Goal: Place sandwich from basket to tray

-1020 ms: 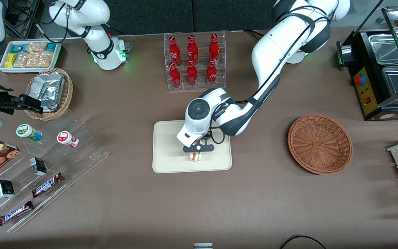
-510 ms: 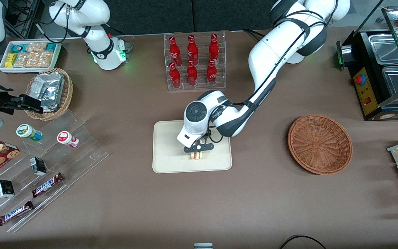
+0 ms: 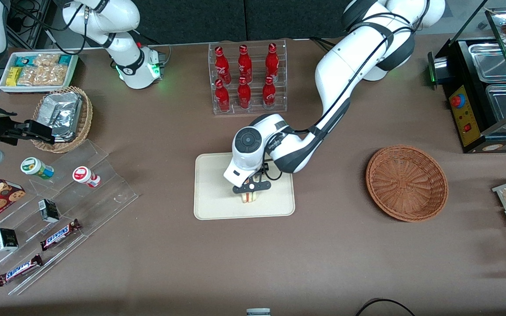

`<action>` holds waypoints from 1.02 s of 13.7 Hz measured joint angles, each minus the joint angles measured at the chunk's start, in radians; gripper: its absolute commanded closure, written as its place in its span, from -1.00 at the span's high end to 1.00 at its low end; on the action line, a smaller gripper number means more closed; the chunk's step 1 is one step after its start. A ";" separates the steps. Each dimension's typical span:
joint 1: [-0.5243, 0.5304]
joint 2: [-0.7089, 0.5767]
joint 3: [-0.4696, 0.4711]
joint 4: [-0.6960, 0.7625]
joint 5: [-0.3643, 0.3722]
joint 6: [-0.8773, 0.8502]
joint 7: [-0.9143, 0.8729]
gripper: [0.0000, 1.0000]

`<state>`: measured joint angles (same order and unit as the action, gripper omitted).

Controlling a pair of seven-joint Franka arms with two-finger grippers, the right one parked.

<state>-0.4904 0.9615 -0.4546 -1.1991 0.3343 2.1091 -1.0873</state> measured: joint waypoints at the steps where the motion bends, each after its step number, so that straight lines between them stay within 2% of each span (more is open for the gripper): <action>1: 0.004 -0.006 0.001 0.009 0.000 -0.003 -0.001 1.00; 4: 0.058 -0.056 -0.002 0.026 -0.004 -0.067 0.001 0.99; 8: 0.180 -0.183 -0.029 -0.018 -0.078 -0.182 0.128 0.98; 11: 0.278 -0.303 -0.033 -0.162 -0.084 -0.186 0.214 0.98; 14: 0.430 -0.437 -0.048 -0.348 -0.099 -0.184 0.365 0.98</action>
<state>-0.0601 0.5244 -0.5021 -1.5472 0.2349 1.9253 -0.7227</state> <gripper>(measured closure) 0.004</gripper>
